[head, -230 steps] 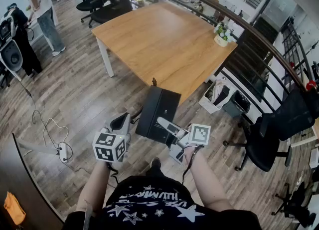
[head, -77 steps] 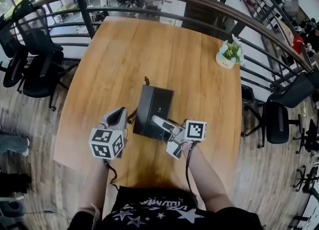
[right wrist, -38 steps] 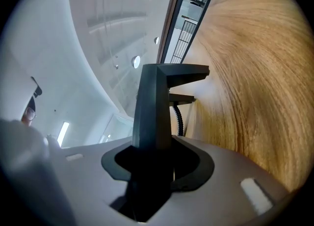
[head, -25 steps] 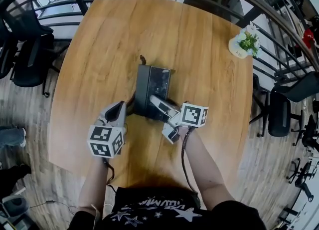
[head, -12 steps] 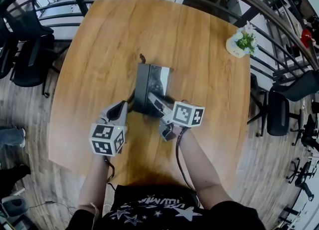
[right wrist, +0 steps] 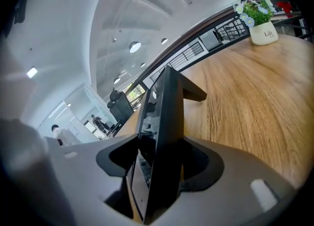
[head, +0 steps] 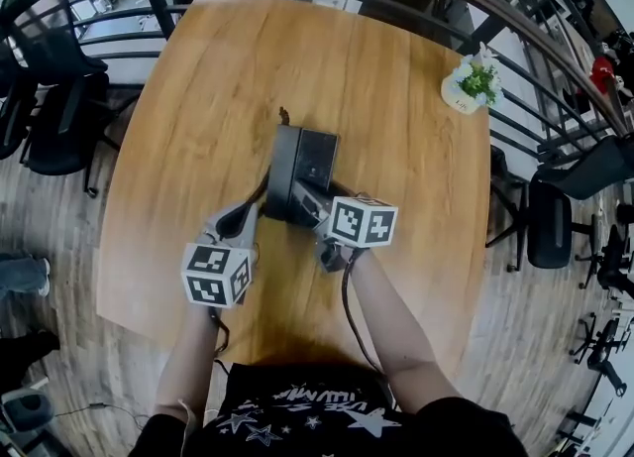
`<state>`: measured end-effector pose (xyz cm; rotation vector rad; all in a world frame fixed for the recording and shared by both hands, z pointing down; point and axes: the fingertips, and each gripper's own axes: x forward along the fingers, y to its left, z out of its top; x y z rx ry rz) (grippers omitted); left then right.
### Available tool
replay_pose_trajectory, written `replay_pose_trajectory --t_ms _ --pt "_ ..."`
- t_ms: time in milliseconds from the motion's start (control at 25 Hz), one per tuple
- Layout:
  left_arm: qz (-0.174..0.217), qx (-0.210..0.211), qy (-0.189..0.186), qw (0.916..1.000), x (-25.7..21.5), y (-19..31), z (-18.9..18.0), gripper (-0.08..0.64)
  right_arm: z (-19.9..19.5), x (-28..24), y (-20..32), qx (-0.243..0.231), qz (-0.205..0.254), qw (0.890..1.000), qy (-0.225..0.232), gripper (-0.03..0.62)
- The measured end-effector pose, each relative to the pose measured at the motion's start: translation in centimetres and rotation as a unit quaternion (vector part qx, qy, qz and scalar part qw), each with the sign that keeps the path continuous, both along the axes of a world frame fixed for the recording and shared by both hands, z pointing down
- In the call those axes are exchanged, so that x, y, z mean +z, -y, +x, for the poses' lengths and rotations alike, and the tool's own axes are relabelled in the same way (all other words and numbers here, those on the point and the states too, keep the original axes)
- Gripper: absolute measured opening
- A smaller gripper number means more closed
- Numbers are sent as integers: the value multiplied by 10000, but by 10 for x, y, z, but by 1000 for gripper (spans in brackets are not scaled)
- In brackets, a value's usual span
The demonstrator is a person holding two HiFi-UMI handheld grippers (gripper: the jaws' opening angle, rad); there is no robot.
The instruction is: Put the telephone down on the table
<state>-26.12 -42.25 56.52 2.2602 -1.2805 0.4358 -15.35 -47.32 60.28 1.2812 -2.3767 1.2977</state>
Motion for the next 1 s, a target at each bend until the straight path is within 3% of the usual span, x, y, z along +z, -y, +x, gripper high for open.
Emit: replay_pose_trajectory --t_ms 280,480,720,1000 --pt "23 57 -34 10000 -6 -5 7 2 15 7 -1 -13 -3 10000 -29 286" --pt "35 59 -13 10000 -7 -7 7 2 23 8 -3 -187 235 9986 -432 305" --pt "99 75 -16 9999 -12 -12 12 2 29 4 -9 -158 334 9965 -747 267" --pt "193 -43 -32 9998 -25 -29 -1 2 29 -17 -25 -120 750 9899 -1201 222"
